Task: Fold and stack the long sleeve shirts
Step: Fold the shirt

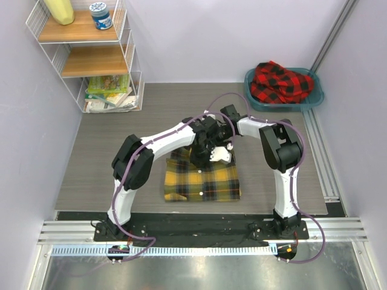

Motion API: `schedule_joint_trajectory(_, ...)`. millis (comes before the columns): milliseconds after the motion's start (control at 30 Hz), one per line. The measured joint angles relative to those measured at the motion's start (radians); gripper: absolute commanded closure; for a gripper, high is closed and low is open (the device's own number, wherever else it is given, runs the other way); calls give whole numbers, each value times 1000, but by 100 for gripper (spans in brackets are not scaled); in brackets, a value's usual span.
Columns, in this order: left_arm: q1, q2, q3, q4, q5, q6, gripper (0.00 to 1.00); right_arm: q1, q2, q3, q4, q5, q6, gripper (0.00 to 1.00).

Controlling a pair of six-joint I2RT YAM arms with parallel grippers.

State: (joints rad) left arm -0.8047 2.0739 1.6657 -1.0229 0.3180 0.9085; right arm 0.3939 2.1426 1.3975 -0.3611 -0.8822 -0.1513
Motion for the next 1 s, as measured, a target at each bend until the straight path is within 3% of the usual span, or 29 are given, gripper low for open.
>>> schedule_joint_trajectory(200,-100,-79,-129,42,27,-52,89,33,-92,-167,41,-30,44,72)
schedule_joint_trajectory(267,-137,-108,-164,43,39,-78,83,50,-123,-220,47,-40,63,71)
schedule_joint_trajectory(333,-169,-130,-190,42,55,-102,72,62,-158,-276,52,-45,87,63)
schedule_joint_trajectory(467,-195,-154,-200,39,85,-143,61,72,-252,-344,11,-32,111,56)
schedule_joint_trajectory(567,-181,-182,-200,32,102,-166,55,59,-329,-318,-53,-10,112,56)
schedule_joint_trajectory(733,-137,-245,-191,21,135,-222,52,14,-347,-132,-129,32,73,56)
schedule_joint_trajectory(1000,-63,-258,-218,29,192,-335,48,-2,-185,2,-176,50,14,50)
